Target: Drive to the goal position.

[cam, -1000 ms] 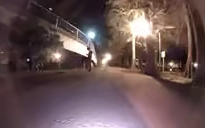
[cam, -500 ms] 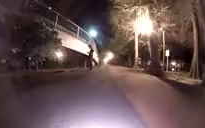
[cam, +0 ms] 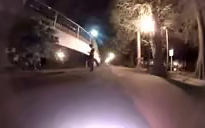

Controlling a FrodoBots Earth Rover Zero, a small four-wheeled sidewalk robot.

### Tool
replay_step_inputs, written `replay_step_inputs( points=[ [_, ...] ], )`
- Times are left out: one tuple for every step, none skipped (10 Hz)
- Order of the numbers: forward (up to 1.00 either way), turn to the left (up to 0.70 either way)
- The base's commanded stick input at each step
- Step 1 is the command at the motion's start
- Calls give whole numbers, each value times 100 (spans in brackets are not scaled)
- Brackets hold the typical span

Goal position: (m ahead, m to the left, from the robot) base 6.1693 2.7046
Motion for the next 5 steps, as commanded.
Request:
replay_step_inputs(
  points=[
    [70, 0],
    [70, 0],
    [70, 0],
    [70, 1],
    [70, 8]
  ],
)
